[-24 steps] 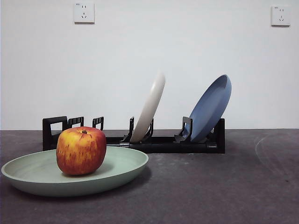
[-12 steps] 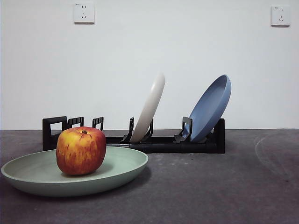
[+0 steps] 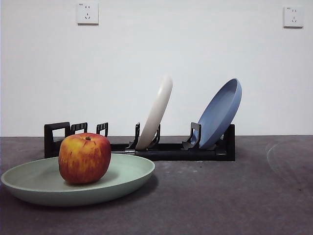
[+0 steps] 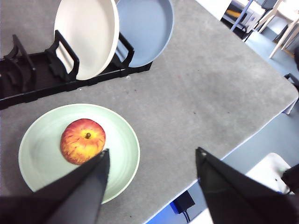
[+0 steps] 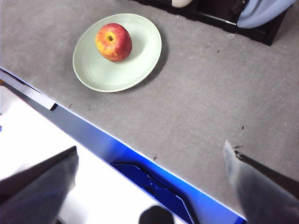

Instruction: Take the green plate from the plate rack,put the plate on the table,take the apple from the table,put the apple in the plate

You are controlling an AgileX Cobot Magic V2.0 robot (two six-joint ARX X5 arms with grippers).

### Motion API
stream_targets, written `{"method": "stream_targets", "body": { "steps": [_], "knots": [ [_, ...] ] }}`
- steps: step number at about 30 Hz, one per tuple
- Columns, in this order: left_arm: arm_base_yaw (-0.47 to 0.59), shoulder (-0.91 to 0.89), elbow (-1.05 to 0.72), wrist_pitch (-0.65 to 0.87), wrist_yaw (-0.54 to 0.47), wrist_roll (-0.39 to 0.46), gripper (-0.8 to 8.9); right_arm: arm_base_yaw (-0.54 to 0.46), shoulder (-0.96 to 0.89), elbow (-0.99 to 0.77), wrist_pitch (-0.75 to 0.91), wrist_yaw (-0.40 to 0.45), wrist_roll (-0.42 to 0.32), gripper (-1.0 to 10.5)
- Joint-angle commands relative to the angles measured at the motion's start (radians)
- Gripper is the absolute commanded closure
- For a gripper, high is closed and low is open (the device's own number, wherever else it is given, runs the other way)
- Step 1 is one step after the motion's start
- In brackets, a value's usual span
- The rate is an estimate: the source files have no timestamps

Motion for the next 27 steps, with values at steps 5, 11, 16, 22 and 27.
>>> {"method": "stream_targets", "body": {
  "steps": [5,11,16,22,27],
  "knots": [
    [-0.001,-0.003,-0.002,0.007,0.023,0.042,8.22,0.002,-0.002,-0.008,-0.011,0.003,-0.002,9.7],
    [-0.001,-0.003,-0.002,0.006,0.022,0.042,8.22,0.002,-0.003,-0.008,-0.037,0.004,0.006,9.7],
    [-0.001,-0.003,-0.002,0.008,0.021,0.042,8.22,0.002,-0.003,-0.008,-0.029,0.027,0.019,9.6],
    [-0.001,0.001,-0.002,0.001,0.021,0.032,8.16,0.002,-0.002,-0.008,-0.031,0.056,0.048,9.6],
    [-0.001,0.018,-0.002,0.002,0.021,0.032,8.16,0.002,-0.002,-0.008,-0.031,0.056,0.048,9.6]
  ]
}}
